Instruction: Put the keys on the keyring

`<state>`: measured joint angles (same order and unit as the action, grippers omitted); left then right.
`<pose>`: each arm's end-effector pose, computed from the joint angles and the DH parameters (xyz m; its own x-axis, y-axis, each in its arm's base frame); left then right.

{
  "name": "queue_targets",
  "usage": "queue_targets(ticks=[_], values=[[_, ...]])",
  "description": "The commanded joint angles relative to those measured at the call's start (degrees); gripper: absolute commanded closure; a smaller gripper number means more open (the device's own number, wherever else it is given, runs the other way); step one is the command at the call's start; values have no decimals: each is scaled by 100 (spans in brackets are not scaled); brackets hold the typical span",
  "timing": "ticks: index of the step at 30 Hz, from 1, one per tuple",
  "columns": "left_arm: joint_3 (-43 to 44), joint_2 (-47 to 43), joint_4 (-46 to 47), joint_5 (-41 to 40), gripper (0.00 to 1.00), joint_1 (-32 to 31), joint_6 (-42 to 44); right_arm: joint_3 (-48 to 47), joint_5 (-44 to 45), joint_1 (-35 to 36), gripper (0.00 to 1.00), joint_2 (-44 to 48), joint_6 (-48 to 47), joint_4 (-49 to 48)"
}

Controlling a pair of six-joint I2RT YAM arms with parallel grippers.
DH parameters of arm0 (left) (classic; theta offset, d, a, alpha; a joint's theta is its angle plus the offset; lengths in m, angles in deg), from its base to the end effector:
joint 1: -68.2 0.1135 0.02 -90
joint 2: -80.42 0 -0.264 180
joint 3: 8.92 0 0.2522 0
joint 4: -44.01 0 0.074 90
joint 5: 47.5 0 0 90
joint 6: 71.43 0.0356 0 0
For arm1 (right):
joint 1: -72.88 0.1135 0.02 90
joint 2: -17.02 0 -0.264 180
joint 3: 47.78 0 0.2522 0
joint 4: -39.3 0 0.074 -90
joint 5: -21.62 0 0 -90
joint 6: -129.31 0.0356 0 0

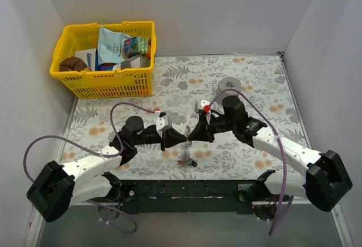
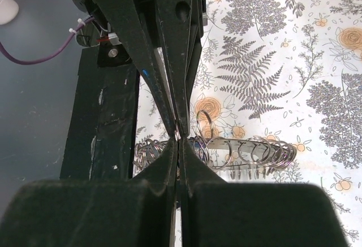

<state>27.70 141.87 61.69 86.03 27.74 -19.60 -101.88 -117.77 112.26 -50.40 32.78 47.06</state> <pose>0.1528 -0.1626 0.2271 -0.6865 -0.0034 -0.7271 0.7201 0.1350 -0.6806 0.1797 0.1825 0.2642 -0.1670 -0.2328 -0.9581 -0.9859 0.0274 0.1652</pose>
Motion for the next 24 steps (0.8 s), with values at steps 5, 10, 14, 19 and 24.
queue_targets(ticks=[5, 10, 14, 19, 24], values=[[588, -458, -1587, -415, 64, -14, 424, -633, 254, -18, 99, -122, -595, 960], [931, -599, -2448, -468, 57, -14, 574, -703, 403, -9, 99, -210, -745, 1293], [1265, -363, -3038, -565, 57, -14, 837, -800, 517, -9, 99, -307, -824, 1593], [1406, 42, -3109, -451, 58, -14, 935, -712, 1053, 0, 99, -255, -613, 1909], [1292, 419, -2512, -47, 60, -14, 891, -387, 1221, 18, 99, -53, -367, 1840]])
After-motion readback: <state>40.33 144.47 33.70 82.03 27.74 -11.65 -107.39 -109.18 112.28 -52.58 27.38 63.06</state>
